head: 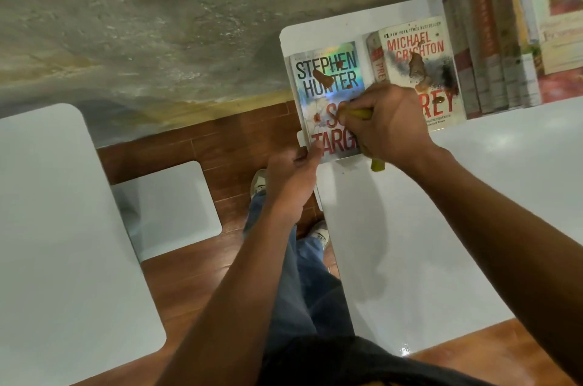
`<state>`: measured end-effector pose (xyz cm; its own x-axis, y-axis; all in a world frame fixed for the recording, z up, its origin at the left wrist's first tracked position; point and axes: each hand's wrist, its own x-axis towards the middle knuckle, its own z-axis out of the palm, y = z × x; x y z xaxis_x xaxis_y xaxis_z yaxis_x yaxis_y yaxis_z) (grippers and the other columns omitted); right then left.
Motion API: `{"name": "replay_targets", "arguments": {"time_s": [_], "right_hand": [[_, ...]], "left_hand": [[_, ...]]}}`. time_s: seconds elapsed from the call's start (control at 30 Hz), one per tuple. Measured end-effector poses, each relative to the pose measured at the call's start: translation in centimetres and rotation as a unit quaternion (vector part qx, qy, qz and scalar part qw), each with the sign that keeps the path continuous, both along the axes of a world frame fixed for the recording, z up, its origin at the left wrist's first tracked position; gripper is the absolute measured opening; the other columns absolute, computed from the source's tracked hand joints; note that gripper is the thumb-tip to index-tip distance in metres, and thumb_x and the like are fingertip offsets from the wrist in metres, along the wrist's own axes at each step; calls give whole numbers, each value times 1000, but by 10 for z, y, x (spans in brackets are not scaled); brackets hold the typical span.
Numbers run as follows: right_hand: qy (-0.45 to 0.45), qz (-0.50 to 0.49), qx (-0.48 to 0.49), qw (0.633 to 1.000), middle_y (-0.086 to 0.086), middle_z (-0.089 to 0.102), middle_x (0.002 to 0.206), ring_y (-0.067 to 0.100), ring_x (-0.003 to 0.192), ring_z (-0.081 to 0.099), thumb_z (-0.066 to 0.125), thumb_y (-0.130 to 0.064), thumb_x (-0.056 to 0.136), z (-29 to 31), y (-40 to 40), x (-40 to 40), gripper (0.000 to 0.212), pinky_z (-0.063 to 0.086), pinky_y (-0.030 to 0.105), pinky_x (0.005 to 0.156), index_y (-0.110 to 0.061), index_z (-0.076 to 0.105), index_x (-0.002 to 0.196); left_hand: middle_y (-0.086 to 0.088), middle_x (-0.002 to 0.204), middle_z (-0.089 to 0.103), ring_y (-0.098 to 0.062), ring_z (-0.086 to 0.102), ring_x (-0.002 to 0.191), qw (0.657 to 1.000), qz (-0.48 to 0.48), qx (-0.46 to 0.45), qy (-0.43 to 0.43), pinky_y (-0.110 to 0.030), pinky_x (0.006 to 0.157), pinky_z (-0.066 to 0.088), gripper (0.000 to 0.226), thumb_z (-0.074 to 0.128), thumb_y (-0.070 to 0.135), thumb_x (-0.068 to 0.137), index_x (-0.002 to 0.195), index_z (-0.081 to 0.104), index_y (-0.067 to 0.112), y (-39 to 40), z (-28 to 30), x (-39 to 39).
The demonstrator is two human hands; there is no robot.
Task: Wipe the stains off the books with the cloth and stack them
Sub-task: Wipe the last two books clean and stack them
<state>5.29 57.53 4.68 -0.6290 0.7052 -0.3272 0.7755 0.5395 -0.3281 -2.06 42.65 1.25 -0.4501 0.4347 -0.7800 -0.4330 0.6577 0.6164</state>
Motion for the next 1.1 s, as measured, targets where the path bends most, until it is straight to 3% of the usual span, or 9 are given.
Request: {"name": "replay_targets", "arguments": {"time_s": [0.13,0.37,0.43,0.57,0.67,0.8,0.97,1.1], "right_hand": [[-11,-69,9,997,-6,69,102,10,77,61,70,-45,89,2,26,-24,32,39,13,59,-22,73,112],[-56,-40,-9,998,-1,73,106,14,81,67,70,-47,88,7,39,-33,36,56,27,77,-21,73,113],[-61,-30,-10,998,-1,73,106,17,82,69,70,-47,89,9,41,-33,35,59,32,79,-21,73,112],[-45,-20,33,998,0,71,112,12,84,60,65,-45,93,8,51,-52,34,48,21,72,-20,73,115],[-27,7,23,999,-2,71,115,10,87,58,64,-44,94,9,57,-58,33,39,14,64,-20,74,116],[-22,28,-20,999,2,71,116,15,93,62,69,-37,91,16,65,-60,31,53,27,80,-18,74,115],[-55,84,-30,994,2,73,113,18,90,66,72,-34,90,18,65,-63,29,57,30,76,-17,75,113],[-59,63,8,996,3,73,110,19,89,66,72,-33,90,15,65,-67,27,53,27,72,-16,75,110]], "left_hand": [[24,77,61,-2,64,73,1000,-3,-14,8,-11,57,44,20,65,48,92,98,68,29,0,-4,-1],[24,80,62,-6,67,78,999,-14,-17,34,-17,66,51,22,65,51,91,96,67,29,-1,-6,2],[22,83,63,-6,67,78,999,-13,-12,41,-21,72,55,30,65,51,91,104,72,26,1,-6,4],[14,99,68,-7,65,78,998,-19,-12,62,-27,83,58,42,63,53,91,117,72,20,0,-5,3],[9,111,72,-7,66,79,998,-19,-4,60,-27,83,58,41,64,51,91,118,71,20,-1,-6,4],[10,111,71,-4,65,77,998,-23,1,60,-22,78,56,41,64,49,91,118,71,20,-1,-5,2],[18,98,66,-2,65,74,998,-22,3,56,-16,69,51,39,63,47,93,121,70,20,-3,-6,2],[18,98,65,-4,66,77,999,-18,3,47,-19,73,54,40,64,47,92,121,70,20,-3,-6,2]]}}
